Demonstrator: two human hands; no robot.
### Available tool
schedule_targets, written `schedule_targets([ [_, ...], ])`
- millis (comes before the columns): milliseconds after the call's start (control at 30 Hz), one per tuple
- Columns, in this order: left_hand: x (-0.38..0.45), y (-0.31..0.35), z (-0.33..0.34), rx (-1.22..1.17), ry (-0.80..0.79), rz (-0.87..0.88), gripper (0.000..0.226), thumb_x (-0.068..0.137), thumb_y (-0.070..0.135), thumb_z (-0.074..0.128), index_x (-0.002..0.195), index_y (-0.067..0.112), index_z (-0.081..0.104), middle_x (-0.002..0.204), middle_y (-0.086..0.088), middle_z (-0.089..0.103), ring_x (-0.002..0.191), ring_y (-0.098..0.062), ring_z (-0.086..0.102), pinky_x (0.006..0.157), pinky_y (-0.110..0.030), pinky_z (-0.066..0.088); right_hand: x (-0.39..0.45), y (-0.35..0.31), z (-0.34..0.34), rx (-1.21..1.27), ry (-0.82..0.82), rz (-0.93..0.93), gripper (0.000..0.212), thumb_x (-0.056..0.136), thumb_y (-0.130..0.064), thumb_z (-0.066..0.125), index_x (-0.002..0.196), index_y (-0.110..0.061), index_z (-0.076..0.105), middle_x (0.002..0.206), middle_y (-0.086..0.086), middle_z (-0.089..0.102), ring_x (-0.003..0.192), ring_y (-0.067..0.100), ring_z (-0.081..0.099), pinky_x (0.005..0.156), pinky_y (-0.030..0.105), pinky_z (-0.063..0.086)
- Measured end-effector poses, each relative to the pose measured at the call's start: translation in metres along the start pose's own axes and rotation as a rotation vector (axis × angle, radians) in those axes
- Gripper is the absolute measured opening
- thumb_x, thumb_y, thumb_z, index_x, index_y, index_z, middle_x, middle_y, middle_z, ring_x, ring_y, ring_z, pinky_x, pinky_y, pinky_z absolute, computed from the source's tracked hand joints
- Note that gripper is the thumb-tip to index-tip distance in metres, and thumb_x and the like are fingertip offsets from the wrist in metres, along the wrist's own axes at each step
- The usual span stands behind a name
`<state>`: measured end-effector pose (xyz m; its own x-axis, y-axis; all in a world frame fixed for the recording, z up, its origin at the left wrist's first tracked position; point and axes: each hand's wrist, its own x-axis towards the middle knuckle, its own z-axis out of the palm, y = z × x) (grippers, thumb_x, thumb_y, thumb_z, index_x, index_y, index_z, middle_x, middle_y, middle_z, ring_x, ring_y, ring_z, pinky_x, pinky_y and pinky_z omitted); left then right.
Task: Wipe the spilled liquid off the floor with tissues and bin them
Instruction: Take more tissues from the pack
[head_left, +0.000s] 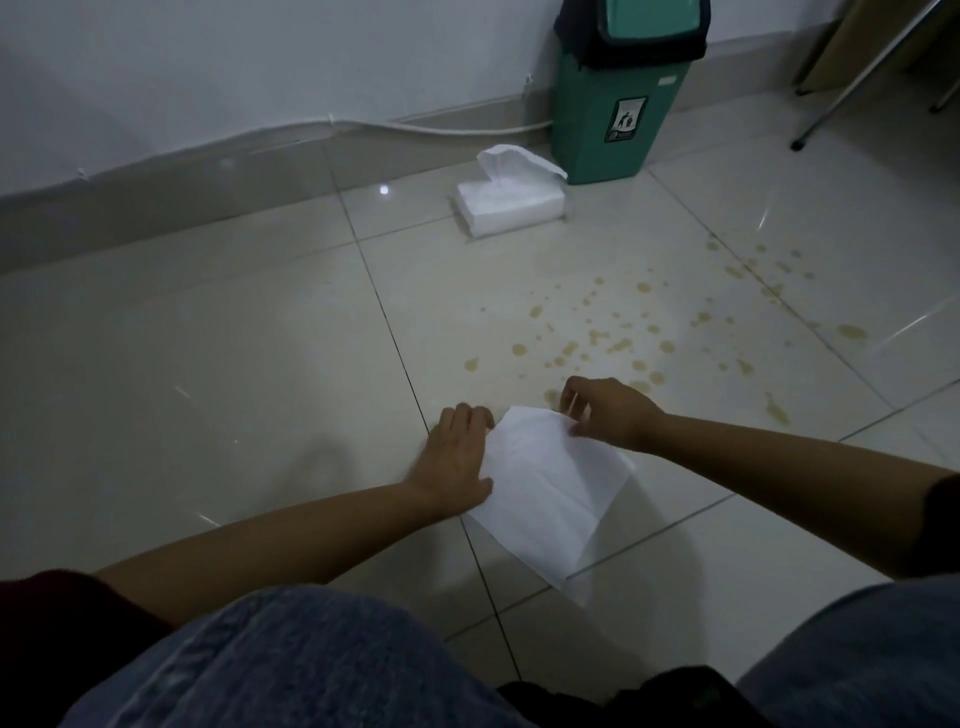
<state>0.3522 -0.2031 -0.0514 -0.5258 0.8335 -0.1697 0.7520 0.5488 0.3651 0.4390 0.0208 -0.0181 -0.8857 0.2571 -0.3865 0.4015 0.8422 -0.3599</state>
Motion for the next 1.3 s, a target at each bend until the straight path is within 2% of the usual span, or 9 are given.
schedule_targets([
  [67, -0.001, 0.007, 0.004, 0.035, 0.079, 0.109, 0.062, 0.078, 0.033, 0.061, 0.131, 0.015, 0.035, 0.131, -0.007, 0.037, 0.120, -0.023, 0.034, 0.103, -0.031, 0.032, -0.001, 0.001, 0.003, -0.042, 0.063, -0.030, 0.039, 0.081, -0.023, 0.070, 0.115, -0.020, 0.052, 0.114, 0.000, 0.058, 0.096, 0.016, 0.055, 0.075, 0.028, 0.048],
  [167, 0.000, 0.019, 0.014, -0.001, 0.002, 0.240, 0.062, 0.092, 0.041, 0.048, 0.144, 0.015, 0.026, 0.151, -0.008, 0.025, 0.141, -0.024, 0.021, 0.118, -0.034, 0.015, -0.002, 0.002, 0.008, -0.022, 0.126, -0.035, 0.035, 0.086, -0.023, 0.063, 0.119, -0.020, 0.050, 0.118, 0.003, 0.056, 0.097, 0.016, 0.053, 0.075, 0.027, 0.048],
  [267, 0.003, 0.034, 0.034, 0.058, -0.086, 0.327, 0.068, 0.098, 0.048, 0.034, 0.152, 0.018, 0.006, 0.161, -0.001, 0.000, 0.149, -0.016, -0.003, 0.120, -0.031, -0.008, -0.004, 0.005, 0.012, -0.010, 0.156, -0.067, 0.028, 0.090, -0.021, 0.056, 0.118, -0.018, 0.051, 0.117, 0.004, 0.056, 0.096, 0.016, 0.052, 0.074, 0.025, 0.042],
  [333, 0.004, 0.044, 0.048, 0.109, -0.104, 0.351, 0.070, 0.098, 0.051, 0.027, 0.152, 0.019, -0.003, 0.161, 0.000, -0.008, 0.149, -0.014, -0.010, 0.120, -0.033, -0.013, -0.007, 0.007, 0.016, -0.019, 0.182, -0.092, 0.025, 0.092, -0.019, 0.052, 0.117, -0.018, 0.052, 0.117, 0.004, 0.056, 0.100, 0.017, 0.053, 0.079, 0.028, 0.044],
  [467, 0.008, 0.053, 0.066, 0.206, -0.132, 0.416, 0.069, 0.099, 0.053, 0.020, 0.152, 0.017, -0.007, 0.161, -0.001, -0.009, 0.148, -0.016, -0.012, 0.119, -0.043, -0.017, -0.012, 0.006, 0.030, -0.017, 0.201, -0.093, 0.028, 0.090, -0.018, 0.049, 0.118, -0.017, 0.052, 0.116, 0.004, 0.057, 0.098, 0.019, 0.053, 0.084, 0.035, 0.048],
  [800, 0.013, 0.052, 0.071, 0.114, -0.156, 0.393, 0.063, 0.099, 0.051, 0.018, 0.152, 0.020, 0.001, 0.162, 0.002, 0.001, 0.149, -0.013, -0.006, 0.119, -0.039, -0.015, -0.010, 0.008, 0.021, 0.052, 0.245, -0.124, 0.034, 0.089, -0.003, 0.043, 0.121, -0.013, 0.051, 0.121, 0.007, 0.055, 0.105, 0.022, 0.053, 0.090, 0.040, 0.047],
  [900, 0.028, 0.042, 0.046, 0.047, -0.068, 0.376, 0.059, 0.101, 0.046, 0.021, 0.152, 0.021, 0.007, 0.161, 0.002, 0.007, 0.149, -0.011, 0.001, 0.121, -0.036, -0.010, -0.002, 0.004, -0.005, 0.030, 0.195, -0.138, 0.032, 0.092, -0.003, 0.041, 0.120, -0.014, 0.051, 0.122, 0.007, 0.053, 0.107, 0.021, 0.052, 0.091, 0.036, 0.046],
  [1100, 0.079, 0.011, -0.035, 0.229, 0.029, 0.304, 0.060, 0.102, 0.044, 0.021, 0.153, 0.019, 0.002, 0.161, 0.001, -0.003, 0.149, -0.013, -0.006, 0.121, -0.041, -0.005, 0.020, -0.025, -0.067, -0.014, 0.166, -0.141, 0.026, 0.095, -0.012, 0.046, 0.120, -0.014, 0.052, 0.122, 0.006, 0.053, 0.105, 0.017, 0.053, 0.084, 0.023, 0.038],
  [1300, 0.118, 0.015, -0.121, 0.242, 0.047, 0.256, 0.062, 0.101, 0.045, 0.022, 0.152, 0.015, 0.002, 0.162, 0.000, 0.001, 0.149, -0.016, -0.003, 0.121, -0.045, -0.001, 0.044, -0.073, -0.125, -0.072, 0.189, -0.148, 0.031, 0.093, -0.018, 0.049, 0.124, -0.009, 0.048, 0.126, 0.011, 0.052, 0.110, 0.024, 0.054, 0.095, 0.039, 0.047],
])
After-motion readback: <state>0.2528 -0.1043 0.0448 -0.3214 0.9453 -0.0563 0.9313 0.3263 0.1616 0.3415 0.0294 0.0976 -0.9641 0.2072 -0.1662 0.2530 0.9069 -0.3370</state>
